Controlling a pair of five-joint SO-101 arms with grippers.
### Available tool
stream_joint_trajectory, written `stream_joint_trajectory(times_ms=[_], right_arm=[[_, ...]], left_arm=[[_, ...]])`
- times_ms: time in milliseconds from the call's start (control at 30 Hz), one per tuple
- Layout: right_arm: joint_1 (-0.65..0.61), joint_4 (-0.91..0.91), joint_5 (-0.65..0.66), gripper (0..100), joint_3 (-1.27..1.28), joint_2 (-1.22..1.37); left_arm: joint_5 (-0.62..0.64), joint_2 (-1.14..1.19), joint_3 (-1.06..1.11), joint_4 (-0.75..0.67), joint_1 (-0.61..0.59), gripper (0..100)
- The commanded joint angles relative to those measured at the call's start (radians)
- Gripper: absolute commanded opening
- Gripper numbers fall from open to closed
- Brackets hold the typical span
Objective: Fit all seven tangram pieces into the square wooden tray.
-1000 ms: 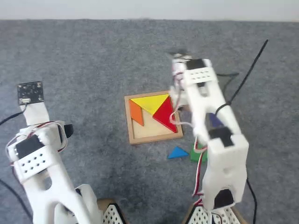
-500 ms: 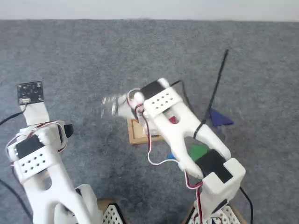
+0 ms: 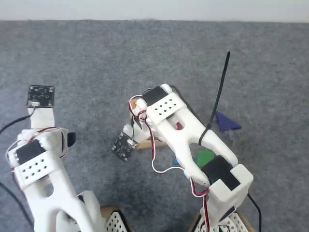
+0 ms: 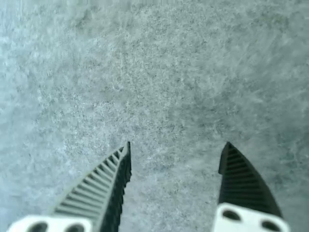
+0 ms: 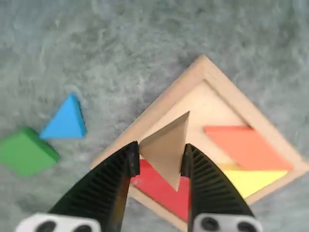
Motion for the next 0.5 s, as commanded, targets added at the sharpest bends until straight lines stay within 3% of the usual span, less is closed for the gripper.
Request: stream_joint_trajectory(times_ms=[0,200,467], right_arm=[[0.002,-0.064,0.110,11.1,-0.006,-0.068],[0.019,-0.151,0.279,11.1,-0.034,0.021],[0.074,-0.061,0.307,11.7,-0.267,0.202]], left_arm=[[-0.044,-0.017,0.002,-0.054,0.002,28],[-0.046,-0.017,0.036,-0.081,0.002,28],[-0.046,-0.017,0.036,-0.078,0.002,28]])
